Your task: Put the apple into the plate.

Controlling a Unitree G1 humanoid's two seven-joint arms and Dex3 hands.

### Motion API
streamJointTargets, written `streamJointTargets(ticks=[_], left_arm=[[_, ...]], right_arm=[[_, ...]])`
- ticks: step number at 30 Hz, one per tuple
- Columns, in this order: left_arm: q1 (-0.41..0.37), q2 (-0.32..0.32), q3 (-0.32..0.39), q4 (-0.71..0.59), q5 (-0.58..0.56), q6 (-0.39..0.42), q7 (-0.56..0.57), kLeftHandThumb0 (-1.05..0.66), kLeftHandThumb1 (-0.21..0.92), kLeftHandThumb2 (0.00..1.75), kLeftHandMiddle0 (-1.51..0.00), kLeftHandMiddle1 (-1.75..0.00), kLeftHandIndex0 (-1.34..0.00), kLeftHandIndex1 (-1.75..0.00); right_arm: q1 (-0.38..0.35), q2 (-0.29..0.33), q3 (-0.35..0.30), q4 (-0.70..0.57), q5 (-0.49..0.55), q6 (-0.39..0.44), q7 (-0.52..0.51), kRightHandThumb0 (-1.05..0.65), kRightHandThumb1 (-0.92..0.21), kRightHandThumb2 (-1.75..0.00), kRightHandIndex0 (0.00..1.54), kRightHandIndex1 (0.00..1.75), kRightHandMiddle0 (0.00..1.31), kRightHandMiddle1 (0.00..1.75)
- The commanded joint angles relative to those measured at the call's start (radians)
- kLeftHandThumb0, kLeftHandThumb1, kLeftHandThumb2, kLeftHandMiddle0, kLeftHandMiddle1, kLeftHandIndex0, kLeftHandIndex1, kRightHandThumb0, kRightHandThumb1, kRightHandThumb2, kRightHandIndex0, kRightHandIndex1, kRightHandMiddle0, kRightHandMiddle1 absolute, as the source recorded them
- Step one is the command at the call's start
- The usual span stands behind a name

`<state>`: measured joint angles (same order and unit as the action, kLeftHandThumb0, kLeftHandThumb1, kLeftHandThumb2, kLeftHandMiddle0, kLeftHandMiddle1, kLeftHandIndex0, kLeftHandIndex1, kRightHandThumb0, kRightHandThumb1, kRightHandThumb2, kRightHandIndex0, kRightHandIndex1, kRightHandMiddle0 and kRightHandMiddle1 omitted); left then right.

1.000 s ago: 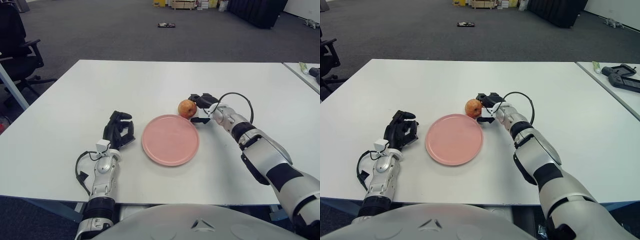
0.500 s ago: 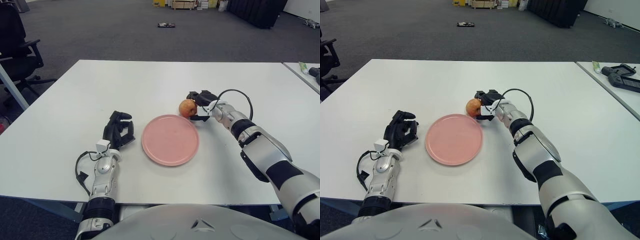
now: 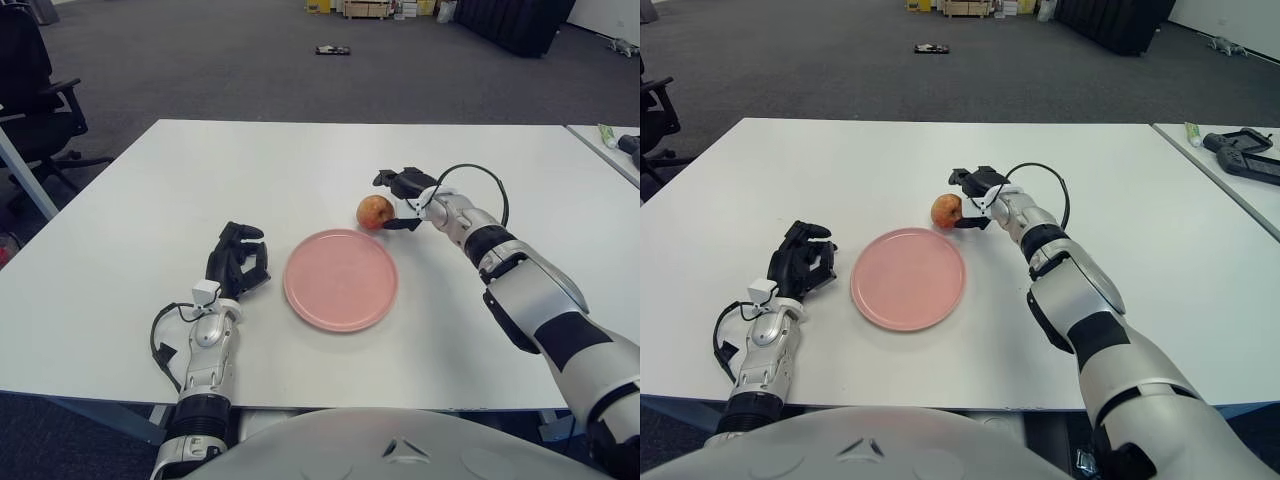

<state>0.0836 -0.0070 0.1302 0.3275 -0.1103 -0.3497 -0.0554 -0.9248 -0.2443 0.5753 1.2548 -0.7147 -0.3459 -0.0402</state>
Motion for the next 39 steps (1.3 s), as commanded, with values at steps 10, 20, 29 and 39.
streamJointTargets(ticks=[10,20,29,39], left_arm=[[0.020,-0.010,0.001,0.069,0.000,0.016,0.007,-0.42,0.50,1.10,-0.84,-1.75,-0.47,-1.75],[0.021,-0.013,0.004,0.072,-0.003,0.007,0.006,-0.42,0.51,1.08,-0.83,-1.75,-0.46,-1.75],[0.035,-0.014,0.004,0.052,0.004,0.018,0.019,-0.42,0.51,1.08,-0.84,-1.75,-0.46,-1.75],[0.053,-0.006,0.000,0.020,0.012,0.034,0.026,-0.42,0.51,1.08,-0.83,-1.75,-0.46,-1.75]], right_arm=[[-0.059,-0.019,0.000,-0.023,-0.007,-0.007,-0.001,-0.59,-0.42,-1.00,0.00,0.47,0.00,0.79],[-0.078,-0.006,0.020,-0.015,-0.024,-0.008,-0.021,-0.63,-0.46,-0.96,0.00,0.49,0.00,0.69],[-0.073,0.018,0.032,0.000,-0.023,-0.008,-0.032,-0.63,-0.47,-0.96,0.00,0.53,0.00,0.68],[-0.061,0.046,0.045,0.021,-0.021,0.003,-0.003,-0.63,-0.50,-0.95,0.00,0.50,0.00,0.66]])
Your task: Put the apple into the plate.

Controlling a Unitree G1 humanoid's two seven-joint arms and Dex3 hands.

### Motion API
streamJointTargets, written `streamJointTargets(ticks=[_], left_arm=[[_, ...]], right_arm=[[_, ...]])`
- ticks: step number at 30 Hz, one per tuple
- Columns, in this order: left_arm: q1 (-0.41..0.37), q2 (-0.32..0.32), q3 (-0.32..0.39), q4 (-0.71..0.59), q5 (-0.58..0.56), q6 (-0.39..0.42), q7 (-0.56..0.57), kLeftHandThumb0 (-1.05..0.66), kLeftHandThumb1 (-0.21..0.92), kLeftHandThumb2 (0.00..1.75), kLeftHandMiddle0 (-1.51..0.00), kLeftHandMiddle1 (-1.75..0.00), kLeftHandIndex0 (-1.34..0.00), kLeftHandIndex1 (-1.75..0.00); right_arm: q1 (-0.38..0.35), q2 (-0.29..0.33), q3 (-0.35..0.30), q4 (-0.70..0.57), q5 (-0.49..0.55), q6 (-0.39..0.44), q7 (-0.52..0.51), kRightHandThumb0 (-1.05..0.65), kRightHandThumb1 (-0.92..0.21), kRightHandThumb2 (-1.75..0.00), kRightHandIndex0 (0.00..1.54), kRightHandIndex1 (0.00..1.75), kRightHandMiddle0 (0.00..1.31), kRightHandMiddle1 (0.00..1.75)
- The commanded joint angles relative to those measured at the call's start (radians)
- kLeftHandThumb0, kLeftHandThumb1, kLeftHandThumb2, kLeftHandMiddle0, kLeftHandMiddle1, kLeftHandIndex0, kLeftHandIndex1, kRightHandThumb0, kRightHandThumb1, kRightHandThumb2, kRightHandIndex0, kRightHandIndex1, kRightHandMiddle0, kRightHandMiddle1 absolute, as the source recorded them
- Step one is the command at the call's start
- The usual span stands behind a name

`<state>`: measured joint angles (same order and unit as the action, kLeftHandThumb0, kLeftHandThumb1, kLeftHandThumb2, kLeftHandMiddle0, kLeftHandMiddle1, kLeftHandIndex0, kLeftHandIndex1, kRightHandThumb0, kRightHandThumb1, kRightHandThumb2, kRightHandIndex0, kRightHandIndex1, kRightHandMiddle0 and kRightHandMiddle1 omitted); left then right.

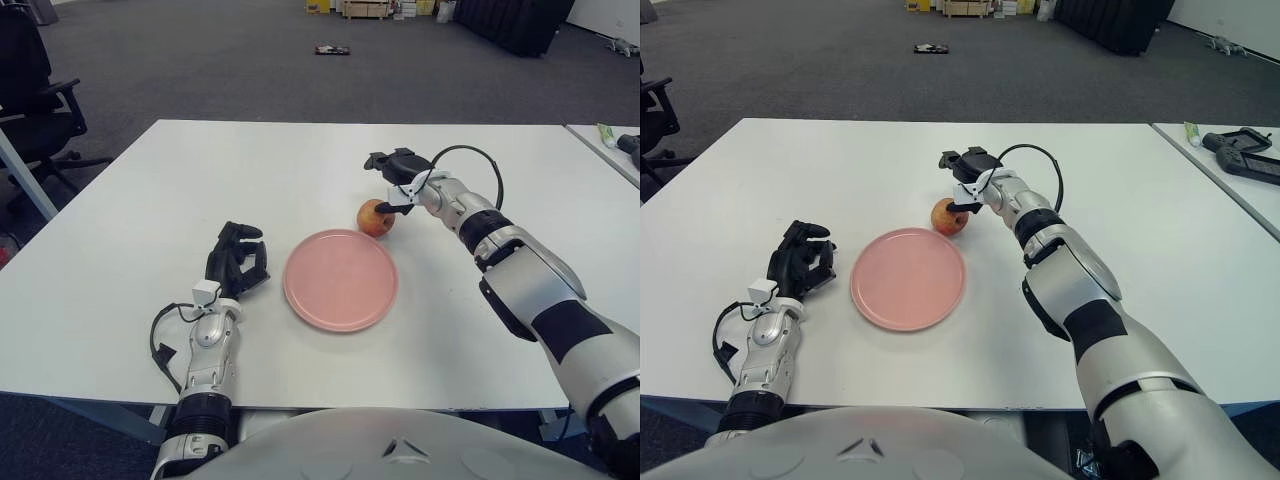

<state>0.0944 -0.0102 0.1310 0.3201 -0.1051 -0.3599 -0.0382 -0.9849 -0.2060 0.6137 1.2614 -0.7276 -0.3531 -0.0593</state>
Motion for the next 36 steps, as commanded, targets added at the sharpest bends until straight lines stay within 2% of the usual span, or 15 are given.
streamJointTargets(ticks=[1,14,23,36], left_arm=[[0.043,-0.003,-0.001,0.026,0.006,0.043,0.008,-0.42,0.51,1.08,-0.83,-1.75,-0.46,-1.75],[0.055,-0.007,-0.003,0.003,0.003,0.057,0.011,-0.42,0.51,1.09,-0.83,-1.75,-0.46,-1.75],[0.062,-0.011,0.001,-0.009,-0.006,0.069,0.009,-0.42,0.51,1.09,-0.83,-1.75,-0.46,-1.75],[0.073,-0.009,0.003,-0.025,0.000,0.075,0.008,-0.42,0.51,1.08,-0.83,-1.75,-0.46,-1.75]], right_arm=[[0.001,0.011,0.008,0.016,-0.008,0.013,0.020,-0.64,-0.50,-0.94,0.00,0.49,0.00,0.66],[0.028,0.055,0.041,0.053,-0.028,0.058,0.022,-0.63,-0.56,-0.93,0.00,0.43,0.00,0.61],[0.074,0.065,0.051,0.075,-0.022,0.082,0.008,-0.62,-0.58,-0.91,0.00,0.48,0.00,0.62],[0.150,0.060,0.024,0.094,0.006,0.122,0.018,-0.62,-0.64,-0.89,0.00,0.53,0.00,0.63]])
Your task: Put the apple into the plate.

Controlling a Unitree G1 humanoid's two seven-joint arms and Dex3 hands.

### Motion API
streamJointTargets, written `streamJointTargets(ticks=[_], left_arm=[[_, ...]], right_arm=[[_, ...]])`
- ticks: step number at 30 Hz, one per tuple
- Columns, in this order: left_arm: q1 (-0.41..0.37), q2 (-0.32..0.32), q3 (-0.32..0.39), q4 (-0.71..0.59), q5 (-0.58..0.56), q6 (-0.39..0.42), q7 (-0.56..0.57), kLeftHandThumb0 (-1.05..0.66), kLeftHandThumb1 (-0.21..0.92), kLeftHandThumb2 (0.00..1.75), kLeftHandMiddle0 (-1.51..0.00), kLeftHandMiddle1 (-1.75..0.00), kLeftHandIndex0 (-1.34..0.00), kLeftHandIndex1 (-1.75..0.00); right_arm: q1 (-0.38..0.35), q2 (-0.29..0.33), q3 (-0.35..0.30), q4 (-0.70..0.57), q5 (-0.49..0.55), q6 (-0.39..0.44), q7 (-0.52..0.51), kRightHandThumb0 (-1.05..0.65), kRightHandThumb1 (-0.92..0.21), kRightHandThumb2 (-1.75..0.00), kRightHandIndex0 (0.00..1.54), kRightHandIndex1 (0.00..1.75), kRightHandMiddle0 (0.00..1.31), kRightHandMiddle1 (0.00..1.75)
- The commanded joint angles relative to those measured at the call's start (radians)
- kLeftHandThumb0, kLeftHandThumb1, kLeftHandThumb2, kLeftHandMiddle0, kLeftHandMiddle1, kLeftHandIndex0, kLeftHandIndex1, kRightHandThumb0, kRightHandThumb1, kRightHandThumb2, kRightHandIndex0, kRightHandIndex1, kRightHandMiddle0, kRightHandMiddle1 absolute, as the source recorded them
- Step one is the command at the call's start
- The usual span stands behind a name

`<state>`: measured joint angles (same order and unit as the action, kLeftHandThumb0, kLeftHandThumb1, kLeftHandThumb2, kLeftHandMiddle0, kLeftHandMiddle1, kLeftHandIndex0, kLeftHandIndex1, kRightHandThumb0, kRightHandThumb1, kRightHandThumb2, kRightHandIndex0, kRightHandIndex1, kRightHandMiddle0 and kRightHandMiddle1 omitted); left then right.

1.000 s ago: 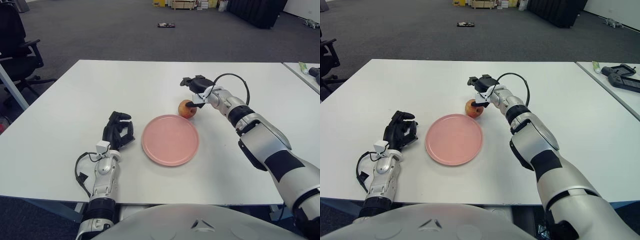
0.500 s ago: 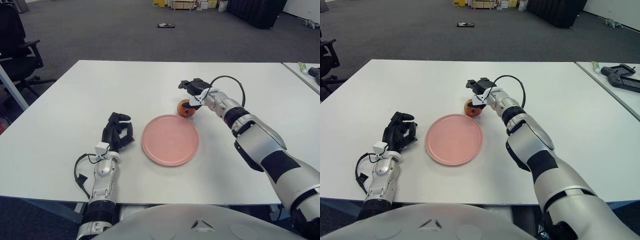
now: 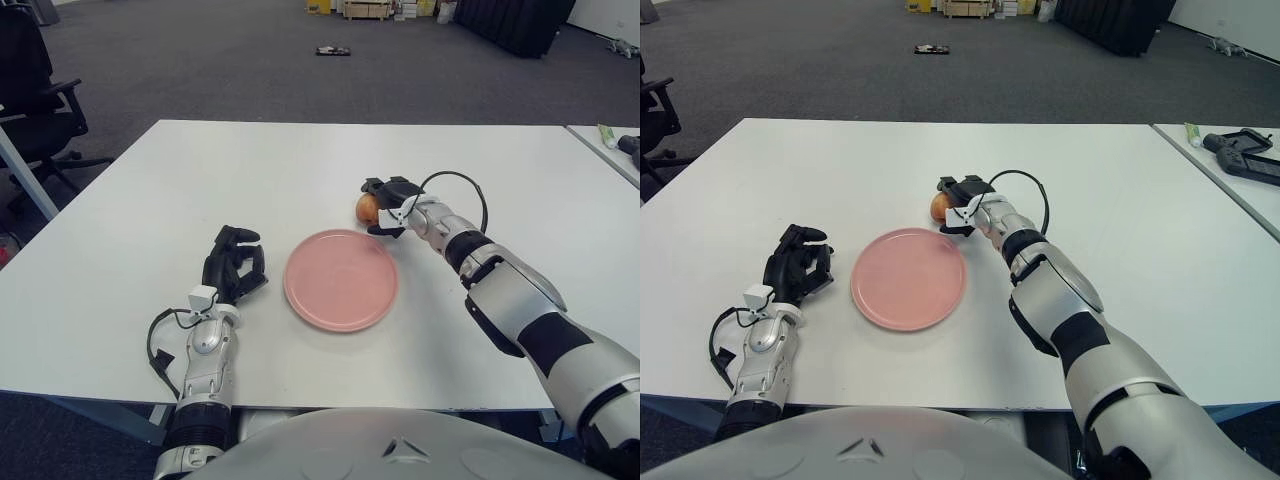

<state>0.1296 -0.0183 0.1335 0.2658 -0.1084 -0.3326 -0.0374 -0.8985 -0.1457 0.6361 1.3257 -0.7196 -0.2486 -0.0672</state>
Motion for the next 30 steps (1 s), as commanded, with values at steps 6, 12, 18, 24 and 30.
streamJointTargets(ticks=[6,12,18,24,30], left_arm=[[0.041,0.000,-0.002,0.025,0.006,0.046,0.007,-0.42,0.51,1.09,-0.84,-1.75,-0.46,-1.75],[0.044,0.000,-0.003,0.019,0.008,0.046,0.009,-0.42,0.51,1.09,-0.84,-1.75,-0.46,-1.75],[0.048,0.001,-0.003,0.011,0.010,0.054,0.012,-0.42,0.50,1.10,-0.83,-1.75,-0.47,-1.75],[0.049,0.002,-0.003,0.009,0.011,0.057,0.012,-0.42,0.50,1.10,-0.83,-1.75,-0.47,-1.75],[0.051,0.003,-0.002,0.007,0.014,0.059,0.016,-0.42,0.50,1.10,-0.84,-1.75,-0.47,-1.75]], right_arm=[[0.088,0.004,-0.025,0.032,0.015,0.042,0.029,-0.60,-0.65,-0.89,0.00,0.54,0.00,0.61],[0.095,0.004,-0.027,0.030,0.020,0.051,0.026,-0.59,-0.65,-0.89,0.00,0.58,0.00,0.63],[0.107,0.009,-0.040,0.029,0.031,0.063,0.017,-0.58,-0.67,-0.89,0.00,0.64,0.00,0.67],[0.113,0.011,-0.048,0.028,0.035,0.063,0.004,-0.57,-0.68,-0.90,0.00,0.68,0.00,0.72],[0.114,0.011,-0.050,0.027,0.031,0.062,-0.017,-0.56,-0.67,-0.92,0.00,0.84,0.00,0.82]])
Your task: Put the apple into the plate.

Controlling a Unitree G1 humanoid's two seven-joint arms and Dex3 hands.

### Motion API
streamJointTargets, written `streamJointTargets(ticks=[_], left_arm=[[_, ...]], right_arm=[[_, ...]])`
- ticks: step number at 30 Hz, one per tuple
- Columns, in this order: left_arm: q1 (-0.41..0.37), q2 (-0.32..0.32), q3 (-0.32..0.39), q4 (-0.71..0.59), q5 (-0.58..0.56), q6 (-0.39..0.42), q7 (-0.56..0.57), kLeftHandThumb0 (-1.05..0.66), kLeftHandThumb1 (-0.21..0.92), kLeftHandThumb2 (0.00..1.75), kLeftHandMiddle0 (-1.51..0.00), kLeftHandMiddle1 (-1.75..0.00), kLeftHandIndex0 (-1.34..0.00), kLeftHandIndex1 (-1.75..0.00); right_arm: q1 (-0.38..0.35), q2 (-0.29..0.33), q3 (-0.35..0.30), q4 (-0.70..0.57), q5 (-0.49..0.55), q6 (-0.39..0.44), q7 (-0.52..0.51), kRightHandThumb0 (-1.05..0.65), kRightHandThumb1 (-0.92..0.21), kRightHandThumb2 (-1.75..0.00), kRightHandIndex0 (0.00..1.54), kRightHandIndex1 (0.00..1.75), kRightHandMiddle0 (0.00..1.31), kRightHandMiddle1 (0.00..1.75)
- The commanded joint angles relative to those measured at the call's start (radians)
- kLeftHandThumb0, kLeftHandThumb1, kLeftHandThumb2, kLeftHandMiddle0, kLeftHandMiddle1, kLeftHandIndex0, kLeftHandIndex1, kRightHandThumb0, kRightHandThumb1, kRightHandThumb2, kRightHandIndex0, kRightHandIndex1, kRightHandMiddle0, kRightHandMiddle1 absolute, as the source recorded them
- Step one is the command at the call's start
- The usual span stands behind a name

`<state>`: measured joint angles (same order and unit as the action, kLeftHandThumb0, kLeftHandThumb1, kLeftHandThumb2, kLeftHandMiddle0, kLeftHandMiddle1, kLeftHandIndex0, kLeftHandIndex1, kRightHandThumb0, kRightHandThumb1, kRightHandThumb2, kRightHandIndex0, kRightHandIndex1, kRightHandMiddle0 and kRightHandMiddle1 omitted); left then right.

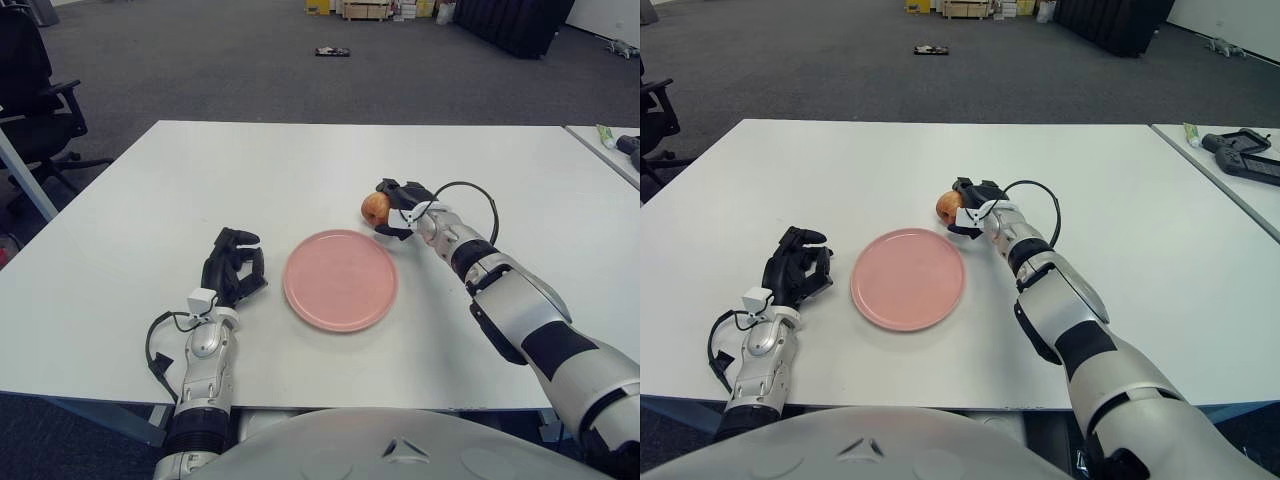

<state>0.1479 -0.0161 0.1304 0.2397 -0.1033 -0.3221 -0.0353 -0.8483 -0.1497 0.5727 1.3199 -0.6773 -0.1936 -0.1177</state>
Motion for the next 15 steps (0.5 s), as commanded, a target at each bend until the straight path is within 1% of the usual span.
streamJointTargets(ticks=[1,2,3,4,5,6,7,9,11,12,13,14,15], left_arm=[[0.033,0.000,0.001,0.034,0.009,0.047,0.013,-0.42,0.50,1.10,-0.84,-1.75,-0.47,-1.75],[0.033,0.000,0.001,0.034,0.008,0.045,0.013,-0.42,0.50,1.10,-0.84,-1.75,-0.47,-1.75],[0.034,-0.001,0.002,0.034,0.007,0.044,0.012,-0.42,0.50,1.10,-0.84,-1.75,-0.47,-1.75],[0.034,-0.001,0.002,0.034,0.006,0.043,0.011,-0.42,0.50,1.10,-0.84,-1.75,-0.47,-1.75],[0.034,-0.002,0.002,0.034,0.004,0.041,0.010,-0.42,0.50,1.10,-0.84,-1.75,-0.47,-1.75],[0.034,-0.002,0.003,0.034,0.002,0.040,0.009,-0.42,0.50,1.10,-0.84,-1.75,-0.47,-1.75],[0.035,-0.003,0.003,0.034,0.001,0.040,0.008,-0.42,0.50,1.10,-0.84,-1.75,-0.47,-1.75],[0.036,-0.003,0.003,0.032,0.002,0.041,0.009,-0.42,0.50,1.10,-0.84,-1.75,-0.47,-1.75],[0.036,-0.003,0.003,0.031,0.004,0.042,0.011,-0.42,0.50,1.10,-0.84,-1.75,-0.47,-1.75],[0.037,-0.003,0.003,0.030,0.005,0.042,0.011,-0.42,0.50,1.10,-0.84,-1.75,-0.47,-1.75],[0.037,-0.002,0.002,0.030,0.005,0.043,0.012,-0.42,0.50,1.10,-0.84,-1.75,-0.47,-1.75],[0.038,-0.003,0.002,0.029,0.006,0.044,0.012,-0.42,0.50,1.10,-0.84,-1.75,-0.47,-1.75],[0.038,-0.002,0.002,0.028,0.005,0.045,0.011,-0.42,0.50,1.10,-0.84,-1.75,-0.47,-1.75]], right_arm=[[0.064,0.014,0.014,0.032,-0.012,0.005,0.028,-0.56,-0.66,-0.93,0.00,0.90,0.00,0.86],[0.064,0.014,0.015,0.031,-0.013,0.003,0.024,-0.56,-0.66,-0.94,0.01,0.95,0.00,0.93],[0.063,0.012,0.016,0.030,-0.014,0.000,0.017,-0.56,-0.64,-0.96,0.02,1.05,0.00,1.04],[0.063,0.011,0.016,0.029,-0.015,-0.002,0.012,-0.55,-0.62,-1.00,0.04,1.16,0.00,1.25],[0.064,0.010,0.016,0.028,-0.015,-0.006,0.005,-0.54,-0.60,-1.03,0.05,1.24,0.00,1.38],[0.064,0.009,0.016,0.028,-0.015,-0.008,0.000,-0.51,-0.63,-0.98,0.07,1.29,0.06,1.46],[0.065,0.007,0.016,0.027,-0.015,-0.012,-0.007,-0.46,-0.68,-0.89,0.10,1.35,0.14,1.56],[0.066,0.005,0.014,0.026,-0.014,-0.019,-0.020,-0.43,-0.65,-0.91,0.15,1.47,0.25,1.65],[0.067,0.003,0.013,0.025,-0.013,-0.024,-0.031,-0.42,-0.58,-0.98,0.21,1.59,0.36,1.71],[0.067,0.002,0.013,0.025,-0.013,-0.025,-0.035,-0.34,-0.56,-0.98,0.28,1.55,0.38,1.72],[0.067,0.002,0.012,0.025,-0.014,-0.027,-0.042,-0.22,-0.54,-0.98,0.38,1.48,0.40,1.73],[0.068,0.001,0.012,0.024,-0.014,-0.028,-0.047,-0.14,-0.49,-1.02,0.47,1.44,0.43,1.73],[0.067,0.001,0.013,0.024,-0.016,-0.028,-0.057,-0.12,-0.47,-1.04,0.50,1.42,0.44,1.74]])
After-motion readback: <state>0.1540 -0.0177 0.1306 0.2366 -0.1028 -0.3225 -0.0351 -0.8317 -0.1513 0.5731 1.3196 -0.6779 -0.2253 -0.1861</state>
